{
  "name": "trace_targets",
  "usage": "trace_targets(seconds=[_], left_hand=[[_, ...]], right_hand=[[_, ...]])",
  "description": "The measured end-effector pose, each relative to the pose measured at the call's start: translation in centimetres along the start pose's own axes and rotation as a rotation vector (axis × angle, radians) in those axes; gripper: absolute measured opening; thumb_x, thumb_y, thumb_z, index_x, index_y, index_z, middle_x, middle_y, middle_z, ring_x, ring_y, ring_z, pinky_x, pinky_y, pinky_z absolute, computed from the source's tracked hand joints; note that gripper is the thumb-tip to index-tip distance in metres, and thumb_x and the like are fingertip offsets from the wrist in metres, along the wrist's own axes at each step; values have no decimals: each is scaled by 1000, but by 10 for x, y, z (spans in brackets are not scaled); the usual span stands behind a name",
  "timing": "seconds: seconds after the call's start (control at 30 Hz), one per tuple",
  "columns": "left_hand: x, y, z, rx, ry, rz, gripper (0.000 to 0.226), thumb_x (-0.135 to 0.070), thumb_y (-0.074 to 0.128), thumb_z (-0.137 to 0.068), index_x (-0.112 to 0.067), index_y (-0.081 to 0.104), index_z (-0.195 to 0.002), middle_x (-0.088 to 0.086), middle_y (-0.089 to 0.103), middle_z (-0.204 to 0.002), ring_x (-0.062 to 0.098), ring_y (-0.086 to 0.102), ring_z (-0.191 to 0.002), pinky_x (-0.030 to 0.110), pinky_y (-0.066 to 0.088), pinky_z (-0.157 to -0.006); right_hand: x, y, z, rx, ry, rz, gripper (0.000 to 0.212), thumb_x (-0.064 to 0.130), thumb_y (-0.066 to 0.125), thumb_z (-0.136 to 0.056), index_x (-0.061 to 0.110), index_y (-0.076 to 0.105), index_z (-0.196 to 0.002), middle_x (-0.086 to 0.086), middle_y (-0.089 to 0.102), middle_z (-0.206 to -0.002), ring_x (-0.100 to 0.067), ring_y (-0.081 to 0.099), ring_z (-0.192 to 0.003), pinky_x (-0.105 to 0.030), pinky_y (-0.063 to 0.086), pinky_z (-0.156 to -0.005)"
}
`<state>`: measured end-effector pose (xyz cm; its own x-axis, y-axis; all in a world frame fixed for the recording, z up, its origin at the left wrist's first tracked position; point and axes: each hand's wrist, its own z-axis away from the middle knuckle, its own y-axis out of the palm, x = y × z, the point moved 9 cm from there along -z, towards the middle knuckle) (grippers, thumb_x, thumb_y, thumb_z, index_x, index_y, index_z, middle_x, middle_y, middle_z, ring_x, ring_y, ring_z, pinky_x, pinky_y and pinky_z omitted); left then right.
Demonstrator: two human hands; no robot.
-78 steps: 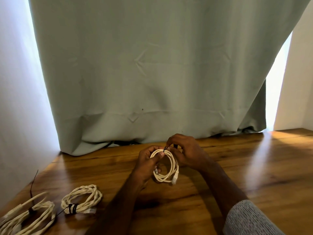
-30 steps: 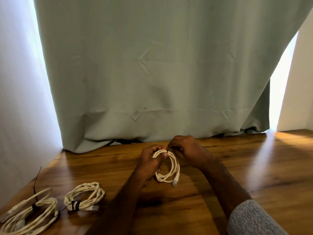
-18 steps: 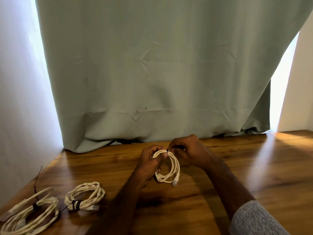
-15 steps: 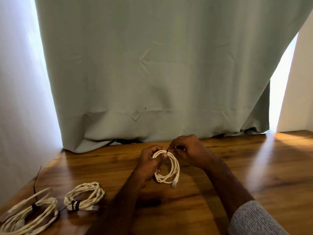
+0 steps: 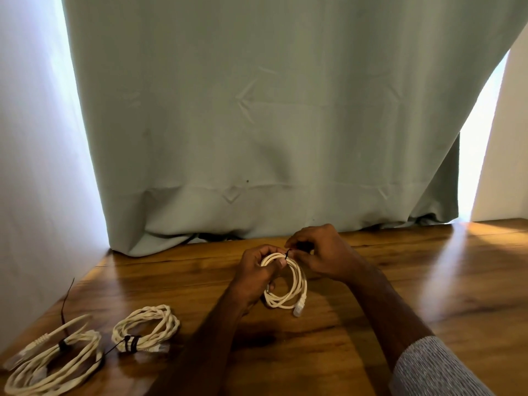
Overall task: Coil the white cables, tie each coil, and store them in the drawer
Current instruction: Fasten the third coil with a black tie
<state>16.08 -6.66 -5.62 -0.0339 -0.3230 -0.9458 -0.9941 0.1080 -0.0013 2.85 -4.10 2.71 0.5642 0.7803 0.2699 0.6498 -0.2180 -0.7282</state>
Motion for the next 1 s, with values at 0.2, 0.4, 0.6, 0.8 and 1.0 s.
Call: trace_targets(seconds=[0.2, 0.4, 0.6, 0.8, 1.0], left_hand=[[-1, 1, 0, 18, -5, -17, 7, -7, 67, -91, -9, 72, -95, 9, 71, -82, 12, 54, -49, 27, 41, -45], [-4, 1, -2, -14, 13, -48, 5, -4, 66, -91, -5, 71, -94, 12, 67, -77, 10, 51, -43, 25, 39, -41], [-2, -3, -3, -57, 23, -92, 7, -5, 66, -91, -8, 72, -93, 10, 69, -76, 8, 51, -42, 25, 39, -42], [-1, -2, -3, -54, 33, -102, 8, -4, 65, -91, -8, 72, -92, 10, 69, -76, 6, 51, -41, 24, 38, -41], [3, -4, -3, -50, 17, -45, 9, -4, 66, -91, -7, 72, -96, 9, 69, -76, 11, 53, -45, 26, 40, -44]], right_hand=[[-6, 13, -1, 20, 81, -71, 18, 28, 73, -91, 21, 78, -107, 3, 68, -94, -7, 63, -81, -23, 51, -69], [-7, 12, -4, -28, 129, -89, 5, 24, 80, -85, 25, 80, -90, 2, 57, -92, -2, 52, -78, -13, 40, -63], [-5, 18, -7, -22, 153, 80, 8, 30, 73, -90, 22, 74, -92, 13, 52, -95, 1, 49, -75, -20, 39, -65], [-3, 31, -5, 105, 124, 193, 14, 32, 55, -101, 22, 64, -104, 5, 50, -109, -11, 52, -86, -39, 49, -80], [-10, 26, -1, -15, 138, -135, 9, 17, 59, -100, 17, 68, -99, 2, 62, -98, -14, 61, -90, -32, 52, -80]])
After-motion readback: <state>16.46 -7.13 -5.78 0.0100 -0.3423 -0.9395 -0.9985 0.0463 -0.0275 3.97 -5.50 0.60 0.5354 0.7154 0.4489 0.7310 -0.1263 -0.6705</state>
